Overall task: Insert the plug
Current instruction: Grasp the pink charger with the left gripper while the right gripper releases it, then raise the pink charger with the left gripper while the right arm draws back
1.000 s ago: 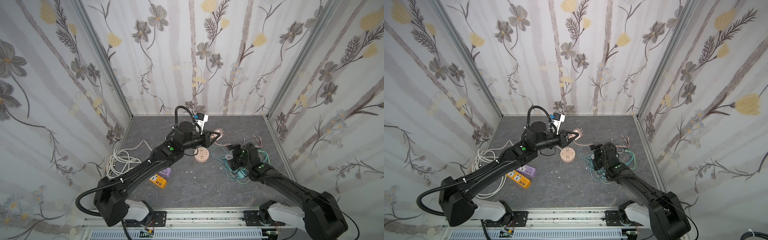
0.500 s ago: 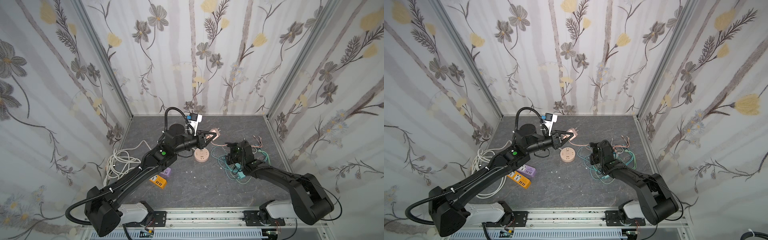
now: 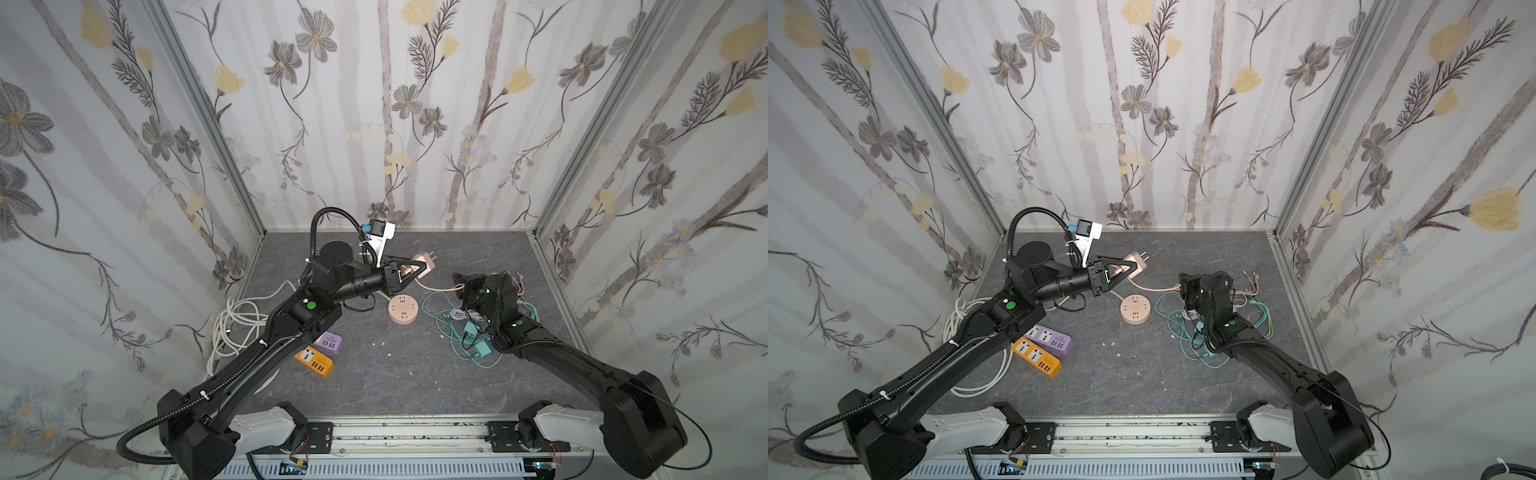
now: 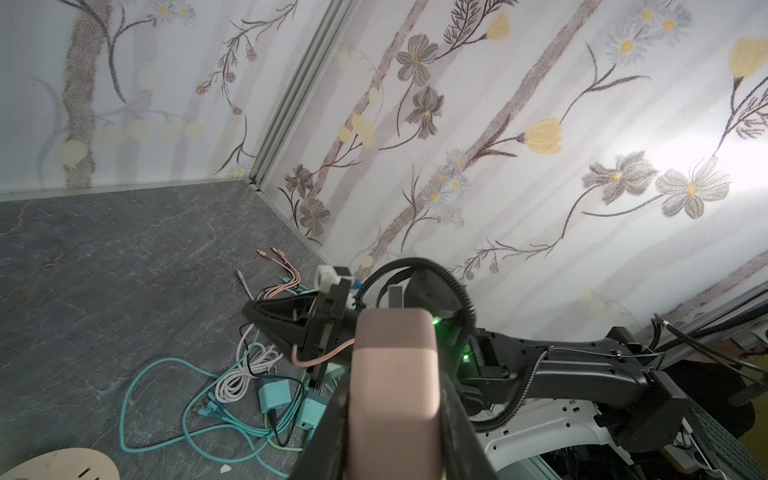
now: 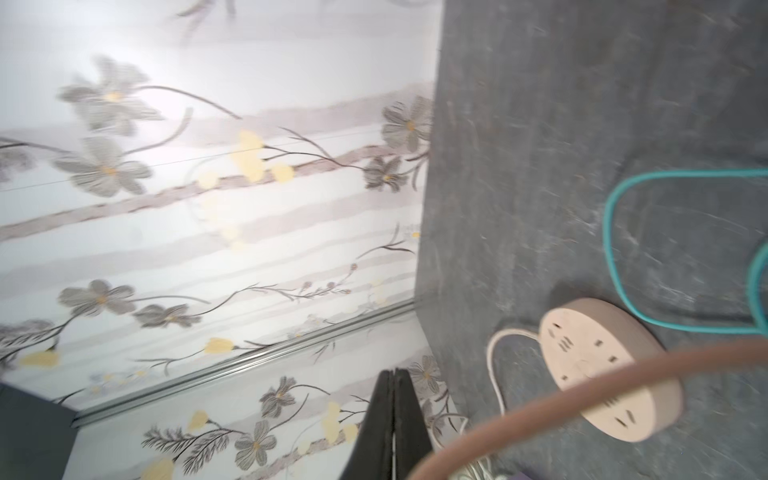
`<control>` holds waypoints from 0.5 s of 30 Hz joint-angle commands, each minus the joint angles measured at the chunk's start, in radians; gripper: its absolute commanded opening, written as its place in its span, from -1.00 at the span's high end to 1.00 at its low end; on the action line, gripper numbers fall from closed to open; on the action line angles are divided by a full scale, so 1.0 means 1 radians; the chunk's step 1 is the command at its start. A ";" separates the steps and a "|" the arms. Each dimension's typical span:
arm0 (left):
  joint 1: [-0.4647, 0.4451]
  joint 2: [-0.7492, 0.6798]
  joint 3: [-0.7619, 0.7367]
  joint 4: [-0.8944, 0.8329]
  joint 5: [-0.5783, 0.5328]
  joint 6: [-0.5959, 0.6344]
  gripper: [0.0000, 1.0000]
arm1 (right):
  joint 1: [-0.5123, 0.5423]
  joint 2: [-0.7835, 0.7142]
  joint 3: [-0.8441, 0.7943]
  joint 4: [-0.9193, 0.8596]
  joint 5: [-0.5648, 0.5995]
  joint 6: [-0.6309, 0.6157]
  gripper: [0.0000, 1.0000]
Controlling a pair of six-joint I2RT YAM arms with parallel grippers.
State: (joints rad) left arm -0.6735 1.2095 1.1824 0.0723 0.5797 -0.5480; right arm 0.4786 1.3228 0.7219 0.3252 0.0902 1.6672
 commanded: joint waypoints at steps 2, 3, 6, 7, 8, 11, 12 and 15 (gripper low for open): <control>0.002 0.011 0.034 -0.094 -0.051 0.064 1.00 | 0.001 -0.148 0.132 -0.215 0.178 -0.365 1.00; 0.003 0.014 0.036 -0.092 -0.055 0.069 1.00 | -0.003 -0.176 0.162 -0.240 0.199 -0.436 1.00; 0.003 0.015 0.026 -0.063 -0.061 0.071 1.00 | -0.025 -0.232 0.205 -0.263 0.216 -0.569 1.00; 0.002 0.013 0.023 -0.055 -0.060 0.072 1.00 | -0.031 -0.244 0.206 -0.271 0.212 -0.601 1.00; 0.003 0.013 0.022 -0.053 -0.061 0.073 1.00 | -0.036 -0.257 0.252 -0.286 0.210 -0.650 1.00; 0.003 0.010 0.027 -0.059 -0.050 0.069 1.00 | -0.035 -0.278 0.329 -0.344 0.211 -0.788 1.00; 0.003 0.005 0.025 -0.054 -0.045 0.062 1.00 | -0.036 -0.276 0.362 -0.370 0.205 -0.832 1.00; 0.006 -0.011 0.032 -0.066 -0.036 0.050 1.00 | -0.036 -0.228 0.457 -0.411 0.155 -0.917 1.00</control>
State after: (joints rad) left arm -0.6720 1.2133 1.2049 -0.0189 0.5285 -0.4942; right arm 0.4438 1.0626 1.1240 -0.0158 0.2836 0.9211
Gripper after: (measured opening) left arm 0.254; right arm 0.049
